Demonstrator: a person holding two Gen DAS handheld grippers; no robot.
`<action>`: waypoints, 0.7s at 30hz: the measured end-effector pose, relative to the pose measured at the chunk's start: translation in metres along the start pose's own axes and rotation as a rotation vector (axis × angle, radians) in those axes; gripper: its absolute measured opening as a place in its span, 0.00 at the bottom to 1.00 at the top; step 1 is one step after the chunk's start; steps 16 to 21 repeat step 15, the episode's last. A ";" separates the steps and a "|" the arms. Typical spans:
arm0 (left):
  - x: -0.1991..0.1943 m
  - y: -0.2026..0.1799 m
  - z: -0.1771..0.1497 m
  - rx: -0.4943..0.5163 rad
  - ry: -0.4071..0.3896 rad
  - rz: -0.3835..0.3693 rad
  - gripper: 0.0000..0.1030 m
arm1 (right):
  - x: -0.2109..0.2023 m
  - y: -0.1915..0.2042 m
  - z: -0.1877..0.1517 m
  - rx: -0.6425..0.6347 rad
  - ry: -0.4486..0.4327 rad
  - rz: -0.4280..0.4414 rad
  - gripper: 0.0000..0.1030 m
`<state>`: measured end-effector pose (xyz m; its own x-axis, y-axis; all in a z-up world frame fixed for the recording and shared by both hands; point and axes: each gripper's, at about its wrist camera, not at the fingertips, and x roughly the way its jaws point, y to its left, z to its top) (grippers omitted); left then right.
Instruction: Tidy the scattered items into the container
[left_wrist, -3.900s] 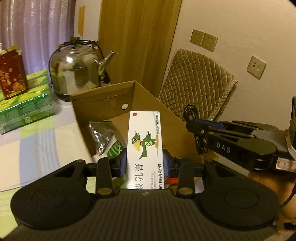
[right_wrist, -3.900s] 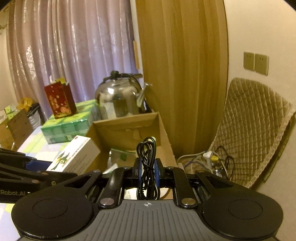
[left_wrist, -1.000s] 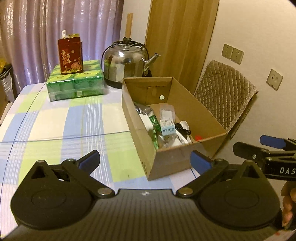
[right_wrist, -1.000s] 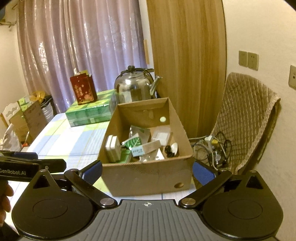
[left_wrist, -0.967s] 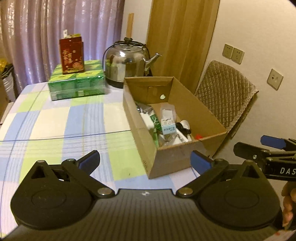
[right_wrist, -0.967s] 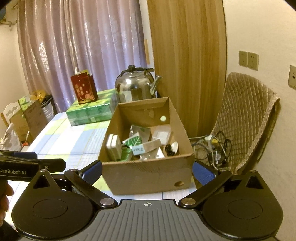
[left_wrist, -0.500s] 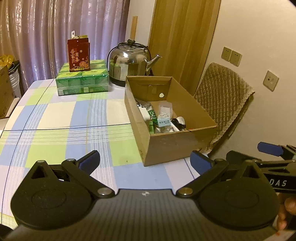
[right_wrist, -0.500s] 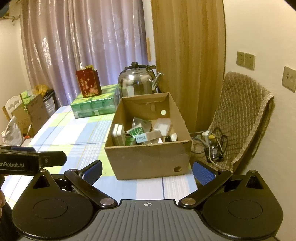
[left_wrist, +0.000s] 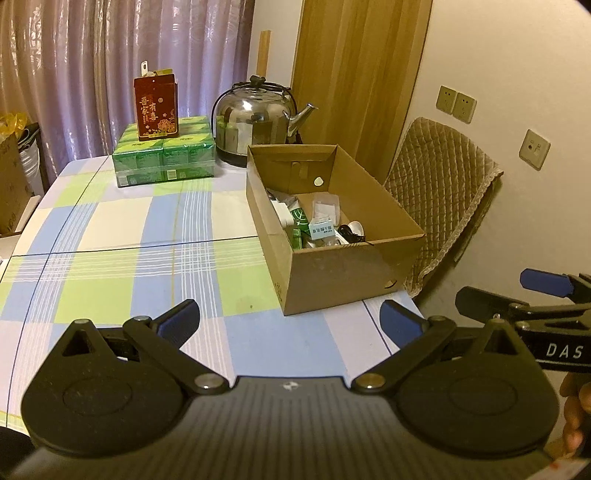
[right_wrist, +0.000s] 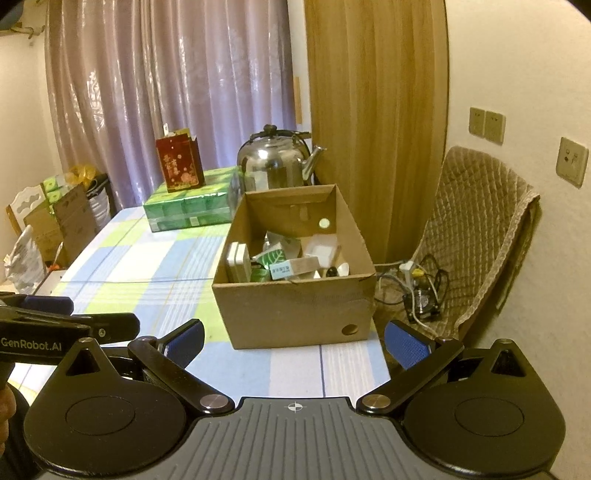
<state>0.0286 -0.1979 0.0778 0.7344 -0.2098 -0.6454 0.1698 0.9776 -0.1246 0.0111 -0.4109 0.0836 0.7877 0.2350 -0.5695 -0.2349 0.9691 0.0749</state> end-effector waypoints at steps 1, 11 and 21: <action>0.001 0.000 0.000 0.000 0.002 0.001 0.99 | 0.001 0.000 0.000 0.000 0.002 0.000 0.98; 0.009 0.002 -0.001 -0.001 0.011 -0.004 0.99 | 0.005 -0.003 -0.004 0.004 0.014 -0.007 0.98; 0.010 0.002 -0.001 0.004 0.006 -0.008 0.99 | 0.007 -0.002 -0.007 0.007 0.020 -0.007 0.98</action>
